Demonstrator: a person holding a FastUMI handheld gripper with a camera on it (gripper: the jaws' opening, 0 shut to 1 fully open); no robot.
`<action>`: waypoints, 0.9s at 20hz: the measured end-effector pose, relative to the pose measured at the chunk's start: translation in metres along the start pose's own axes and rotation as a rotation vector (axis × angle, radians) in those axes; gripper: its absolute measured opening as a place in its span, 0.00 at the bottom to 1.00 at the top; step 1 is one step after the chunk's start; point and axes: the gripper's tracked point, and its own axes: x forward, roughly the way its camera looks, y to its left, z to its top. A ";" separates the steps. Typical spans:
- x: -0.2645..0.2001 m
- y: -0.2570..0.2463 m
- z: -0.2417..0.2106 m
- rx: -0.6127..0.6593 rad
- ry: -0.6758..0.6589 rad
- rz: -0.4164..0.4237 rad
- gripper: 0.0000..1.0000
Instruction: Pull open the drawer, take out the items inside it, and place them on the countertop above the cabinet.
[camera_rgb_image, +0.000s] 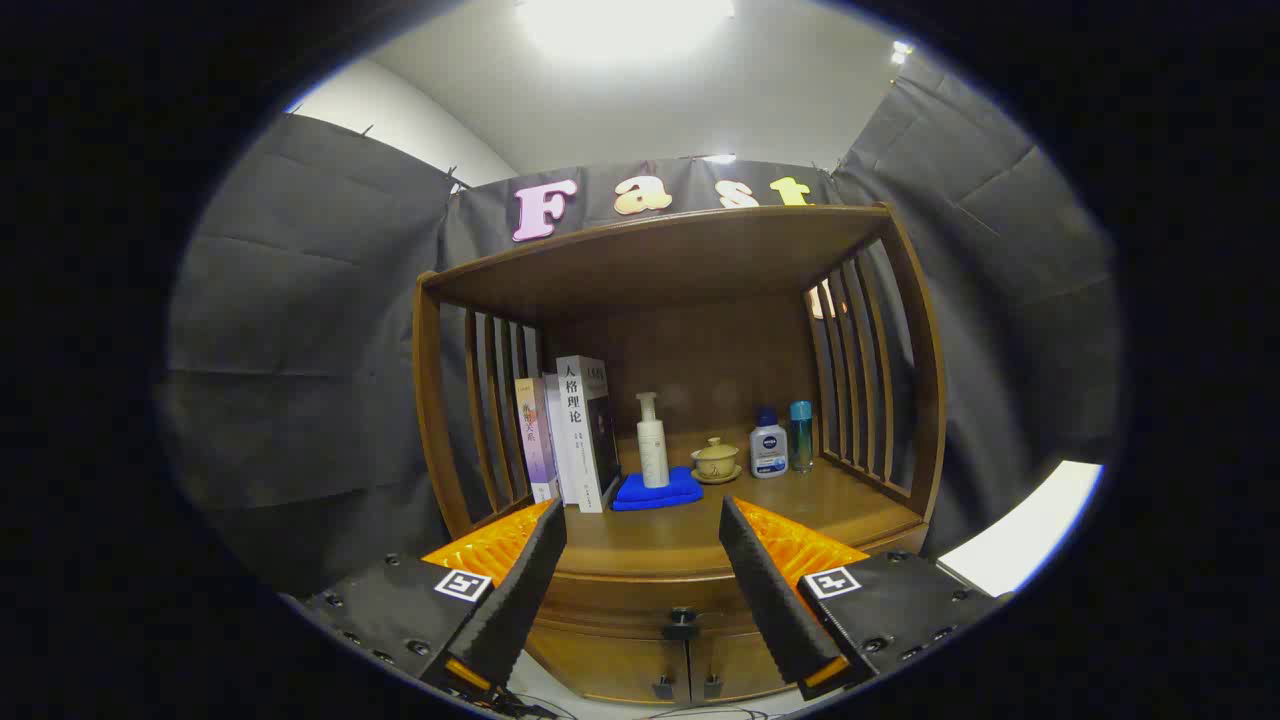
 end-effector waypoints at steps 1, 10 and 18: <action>0.000 -0.001 0.000 0.000 0.002 -0.001 0.98; -0.006 -0.005 0.012 0.033 -0.037 0.004 0.98; -0.005 -0.011 0.014 0.031 -0.041 -0.009 0.98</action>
